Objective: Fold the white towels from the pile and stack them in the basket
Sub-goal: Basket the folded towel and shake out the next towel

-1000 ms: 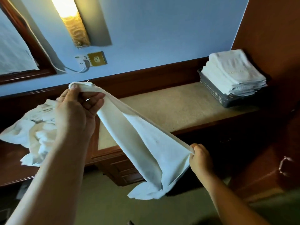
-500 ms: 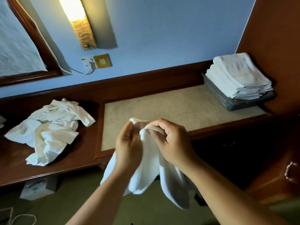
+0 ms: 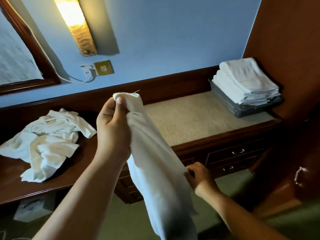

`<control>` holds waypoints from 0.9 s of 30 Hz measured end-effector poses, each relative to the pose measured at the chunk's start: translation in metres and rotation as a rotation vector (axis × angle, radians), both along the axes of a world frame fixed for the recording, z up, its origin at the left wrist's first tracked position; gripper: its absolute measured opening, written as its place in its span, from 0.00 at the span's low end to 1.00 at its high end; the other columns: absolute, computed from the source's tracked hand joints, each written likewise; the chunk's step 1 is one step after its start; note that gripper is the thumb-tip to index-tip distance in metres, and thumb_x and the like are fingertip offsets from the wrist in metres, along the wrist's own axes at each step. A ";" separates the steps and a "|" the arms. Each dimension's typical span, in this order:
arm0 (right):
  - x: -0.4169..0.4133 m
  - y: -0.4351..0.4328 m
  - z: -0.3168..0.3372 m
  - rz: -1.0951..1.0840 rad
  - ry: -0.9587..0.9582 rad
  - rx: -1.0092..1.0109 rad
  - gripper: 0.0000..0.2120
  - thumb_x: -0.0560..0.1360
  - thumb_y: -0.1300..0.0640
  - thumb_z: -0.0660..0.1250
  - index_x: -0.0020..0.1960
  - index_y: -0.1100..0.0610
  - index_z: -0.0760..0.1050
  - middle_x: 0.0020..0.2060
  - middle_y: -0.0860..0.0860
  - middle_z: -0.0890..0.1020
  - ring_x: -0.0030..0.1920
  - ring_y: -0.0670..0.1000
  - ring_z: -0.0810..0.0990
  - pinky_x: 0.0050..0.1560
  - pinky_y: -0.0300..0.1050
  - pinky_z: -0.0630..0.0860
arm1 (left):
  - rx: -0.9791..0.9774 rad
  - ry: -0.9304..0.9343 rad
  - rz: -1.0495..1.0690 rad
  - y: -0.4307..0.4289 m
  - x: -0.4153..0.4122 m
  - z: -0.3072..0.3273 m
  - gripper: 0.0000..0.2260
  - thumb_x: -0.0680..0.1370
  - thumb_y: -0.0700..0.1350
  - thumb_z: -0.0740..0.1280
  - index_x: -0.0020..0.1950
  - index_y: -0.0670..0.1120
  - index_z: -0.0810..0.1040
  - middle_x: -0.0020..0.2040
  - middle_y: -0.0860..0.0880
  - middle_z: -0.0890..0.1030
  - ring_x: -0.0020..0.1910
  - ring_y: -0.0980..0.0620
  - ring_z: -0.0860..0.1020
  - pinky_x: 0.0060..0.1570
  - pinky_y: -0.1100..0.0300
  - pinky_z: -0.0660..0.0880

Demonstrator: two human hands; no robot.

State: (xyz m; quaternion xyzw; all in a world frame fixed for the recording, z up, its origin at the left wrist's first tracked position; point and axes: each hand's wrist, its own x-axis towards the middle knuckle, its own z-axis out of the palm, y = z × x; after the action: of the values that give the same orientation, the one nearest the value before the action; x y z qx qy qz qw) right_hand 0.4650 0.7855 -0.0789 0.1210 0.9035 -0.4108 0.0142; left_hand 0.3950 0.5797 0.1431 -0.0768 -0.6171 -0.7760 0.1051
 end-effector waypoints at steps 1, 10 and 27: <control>0.001 0.007 -0.007 -0.072 -0.060 -0.121 0.12 0.80 0.51 0.67 0.45 0.59 0.81 0.44 0.55 0.79 0.43 0.51 0.78 0.36 0.36 0.70 | 0.003 0.005 -0.009 -0.003 -0.001 0.003 0.16 0.85 0.48 0.60 0.44 0.56 0.85 0.42 0.51 0.83 0.43 0.53 0.79 0.47 0.54 0.77; 0.004 -0.029 0.112 0.106 0.419 -0.421 0.09 0.83 0.54 0.61 0.46 0.55 0.74 0.35 0.44 0.76 0.36 0.41 0.74 0.39 0.37 0.71 | -0.414 0.015 -0.120 -0.016 -0.006 -0.004 0.14 0.85 0.42 0.59 0.43 0.44 0.78 0.32 0.44 0.81 0.28 0.44 0.78 0.31 0.56 0.71; 0.023 -0.030 0.113 0.181 0.265 -0.245 0.13 0.72 0.51 0.76 0.54 0.48 0.78 0.44 0.43 0.83 0.45 0.43 0.81 0.44 0.39 0.78 | -0.010 -0.129 -0.032 0.024 0.026 -0.030 0.15 0.85 0.48 0.62 0.39 0.52 0.80 0.34 0.49 0.76 0.35 0.50 0.73 0.38 0.54 0.69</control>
State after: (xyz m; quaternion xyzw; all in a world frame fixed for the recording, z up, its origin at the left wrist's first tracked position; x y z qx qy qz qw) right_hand 0.4876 0.7551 0.0342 -0.0185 0.8480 -0.5269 -0.0535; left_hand 0.4207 0.6032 0.1133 -0.0370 -0.6253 -0.7778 0.0521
